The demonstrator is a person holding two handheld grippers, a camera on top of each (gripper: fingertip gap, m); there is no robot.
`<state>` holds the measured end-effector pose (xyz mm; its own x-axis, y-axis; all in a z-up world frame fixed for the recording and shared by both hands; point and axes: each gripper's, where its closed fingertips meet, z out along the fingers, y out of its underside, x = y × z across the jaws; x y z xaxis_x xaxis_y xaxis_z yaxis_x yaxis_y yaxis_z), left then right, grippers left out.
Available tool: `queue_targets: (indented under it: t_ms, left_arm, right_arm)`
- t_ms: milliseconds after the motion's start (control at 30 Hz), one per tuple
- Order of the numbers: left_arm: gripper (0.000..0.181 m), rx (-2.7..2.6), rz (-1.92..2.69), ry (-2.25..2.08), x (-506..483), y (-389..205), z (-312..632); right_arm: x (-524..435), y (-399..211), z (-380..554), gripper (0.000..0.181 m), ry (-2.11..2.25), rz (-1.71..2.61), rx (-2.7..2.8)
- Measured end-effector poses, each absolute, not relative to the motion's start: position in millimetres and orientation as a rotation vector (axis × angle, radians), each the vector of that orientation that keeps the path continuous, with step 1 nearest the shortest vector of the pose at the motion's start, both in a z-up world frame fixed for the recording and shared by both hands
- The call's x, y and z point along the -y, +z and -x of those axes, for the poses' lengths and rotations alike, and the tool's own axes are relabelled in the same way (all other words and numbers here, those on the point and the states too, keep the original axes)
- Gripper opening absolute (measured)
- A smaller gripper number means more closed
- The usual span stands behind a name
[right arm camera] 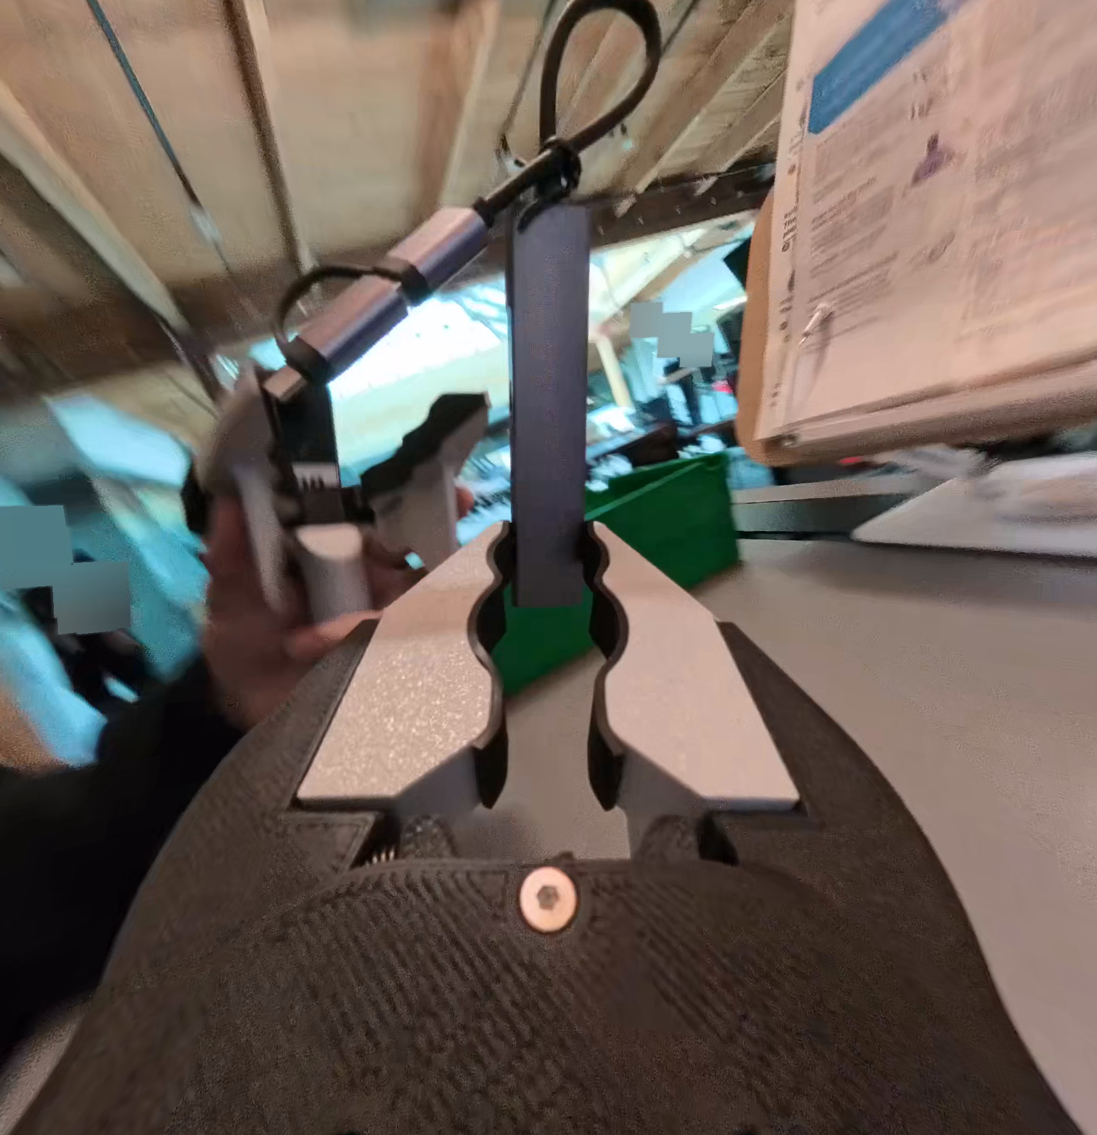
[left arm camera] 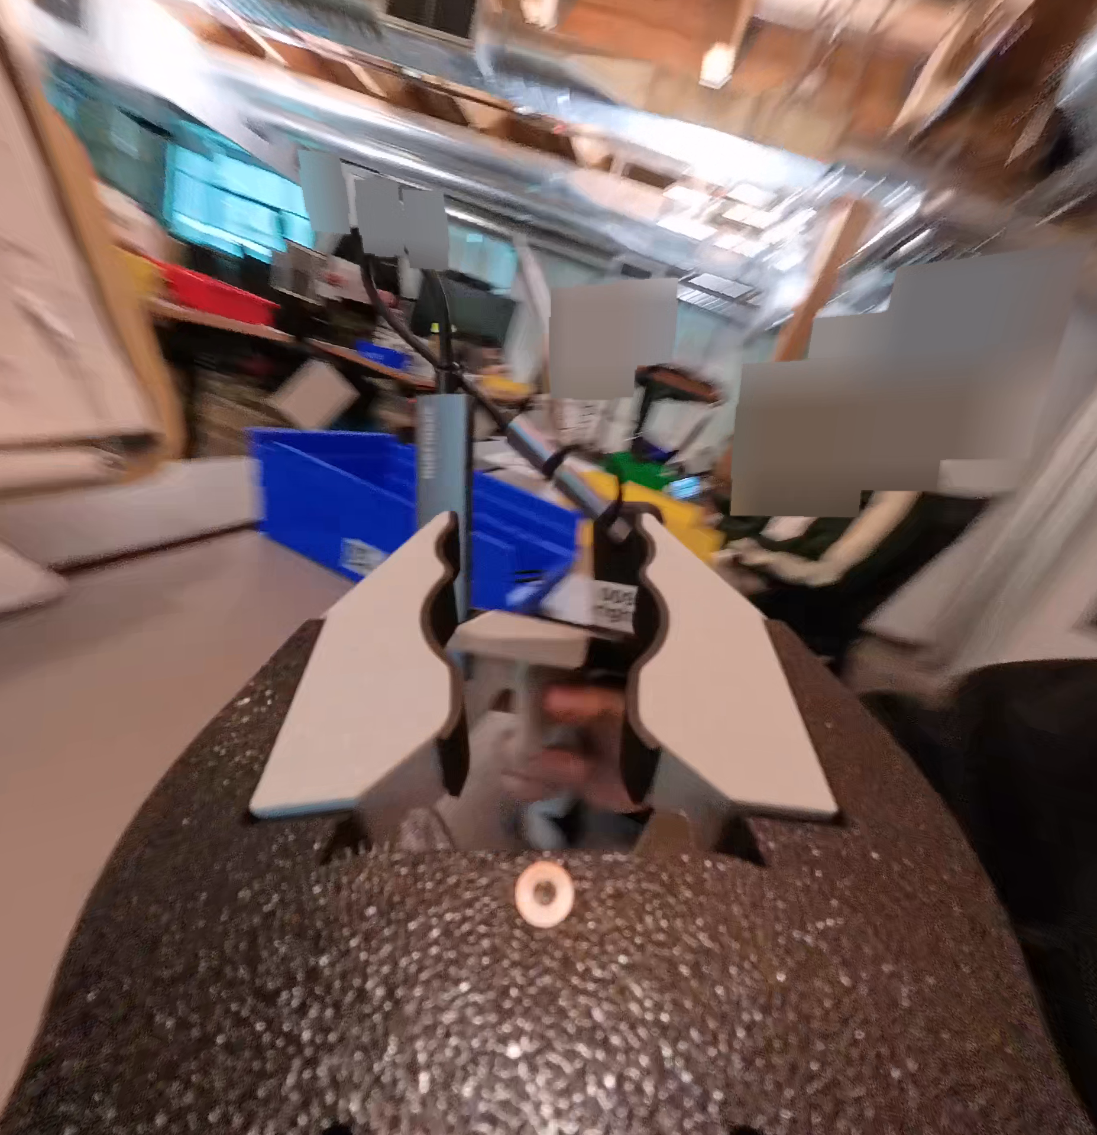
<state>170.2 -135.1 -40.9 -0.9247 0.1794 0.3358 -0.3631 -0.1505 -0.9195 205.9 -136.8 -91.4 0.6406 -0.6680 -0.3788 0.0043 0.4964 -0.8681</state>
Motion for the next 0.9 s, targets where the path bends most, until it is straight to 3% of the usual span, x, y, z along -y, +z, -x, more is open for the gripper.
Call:
queue_targets:
  t_ms: [133,400,600,900]
  left_arm:
    - [0.053,2.143,-0.249,2.389,130.6,-58.8,-194.5]
    - [0.041,2.135,-0.287,2.151,142.8,-87.8,-185.4]
    - [0.046,2.25,-0.021,2.019,130.5,-91.8,-166.8]
    - [0.044,2.683,0.427,2.32,116.1,-92.3,-185.6]
  right_arm:
    - [141.0,-93.8,-205.8,0.021,-0.346,0.87,-0.824]
    - [104.6,-100.1,-195.3,0.021,-0.26,1.033,-0.732]
    - [104.2,-100.5,-192.0,0.021,-0.286,1.115,-0.716]
    - [138.7,-79.3,-192.1,0.021,-0.022,0.786,-0.772]
